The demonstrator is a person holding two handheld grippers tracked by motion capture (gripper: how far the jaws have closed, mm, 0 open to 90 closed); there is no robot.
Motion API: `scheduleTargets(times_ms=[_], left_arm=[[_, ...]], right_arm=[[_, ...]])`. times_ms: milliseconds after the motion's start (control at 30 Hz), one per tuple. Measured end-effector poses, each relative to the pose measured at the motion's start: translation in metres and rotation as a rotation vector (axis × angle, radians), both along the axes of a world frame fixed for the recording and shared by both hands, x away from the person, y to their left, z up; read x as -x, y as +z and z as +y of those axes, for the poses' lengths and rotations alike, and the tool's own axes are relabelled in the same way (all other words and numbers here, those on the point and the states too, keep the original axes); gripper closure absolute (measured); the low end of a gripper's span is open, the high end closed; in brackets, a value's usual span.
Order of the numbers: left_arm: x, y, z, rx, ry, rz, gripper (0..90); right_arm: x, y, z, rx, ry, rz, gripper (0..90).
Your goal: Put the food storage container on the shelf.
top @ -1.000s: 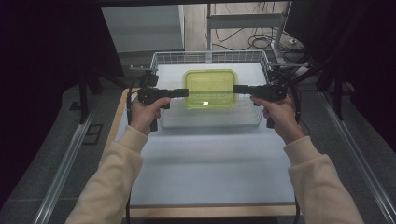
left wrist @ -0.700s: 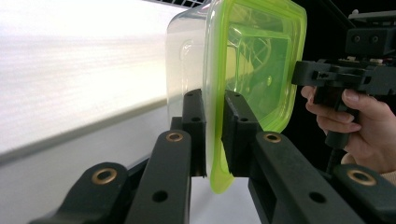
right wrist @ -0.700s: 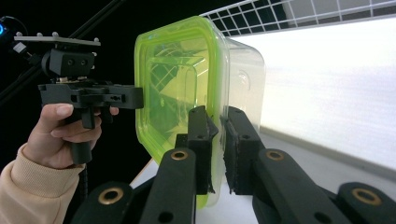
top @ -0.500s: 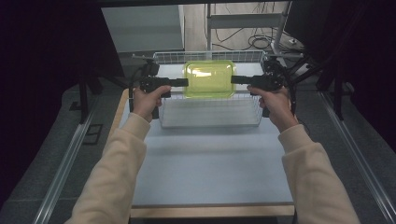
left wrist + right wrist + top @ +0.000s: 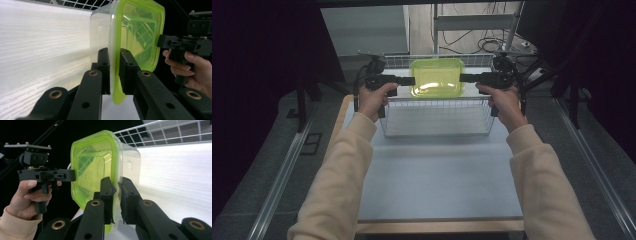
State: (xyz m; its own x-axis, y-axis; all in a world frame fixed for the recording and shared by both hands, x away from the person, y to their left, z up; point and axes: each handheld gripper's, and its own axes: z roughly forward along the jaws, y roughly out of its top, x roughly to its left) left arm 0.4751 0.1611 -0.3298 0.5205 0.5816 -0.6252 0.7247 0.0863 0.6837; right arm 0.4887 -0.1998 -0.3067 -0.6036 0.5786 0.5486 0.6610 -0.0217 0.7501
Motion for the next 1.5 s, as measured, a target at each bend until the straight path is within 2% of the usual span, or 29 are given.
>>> scheduleTargets(times_ms=[200,333,500,633,767,1000,1067,1133,1167,1267,1367,1500], left_arm=[[-0.009,-0.006,0.000,-0.004,0.022,0.022,80.4],[-0.011,-0.007,0.002,0.013,0.024,0.023,80.3],[-0.014,-0.006,0.000,0.018,0.043,0.020,80.0],[-0.018,-0.007,-0.002,0.019,0.058,0.023,79.0],[-0.023,-0.009,-0.002,0.042,0.066,0.037,77.5],[-0.029,-0.011,-0.004,0.035,0.091,0.049,74.2],[-0.030,-0.012,-0.005,0.031,0.099,0.053,72.2],[-0.031,-0.013,-0.006,0.010,0.097,0.051,68.8],[-0.031,-0.014,-0.006,0.016,0.104,0.047,66.2],[-0.031,-0.014,-0.006,0.005,0.127,0.024,58.7],[-0.030,-0.012,-0.005,0.004,0.128,0.009,50.4],[-0.024,-0.008,-0.001,0.009,0.155,-0.025,41.8]], right_arm=[[-0.011,-0.001,0.005,0.022,-0.020,0.017,81.2],[-0.016,-0.004,0.006,0.014,-0.026,0.033,80.8],[-0.023,-0.009,0.007,0.031,-0.050,0.034,79.2],[-0.029,-0.012,0.008,0.016,-0.067,0.050,78.3],[-0.033,-0.012,0.011,0.043,-0.079,0.046,76.5],[-0.038,-0.016,0.016,0.059,-0.096,0.039,72.4],[-0.039,-0.017,0.017,0.067,-0.096,0.038,69.9],[-0.040,-0.018,0.018,0.094,-0.102,0.026,64.9],[-0.040,-0.019,0.019,0.103,-0.107,0.020,61.8],[-0.040,-0.019,0.018,0.100,-0.120,0.014,54.2],[-0.038,-0.017,0.017,0.102,-0.134,-0.021,48.7],[-0.032,-0.012,0.017,0.111,-0.138,-0.063,42.2]])
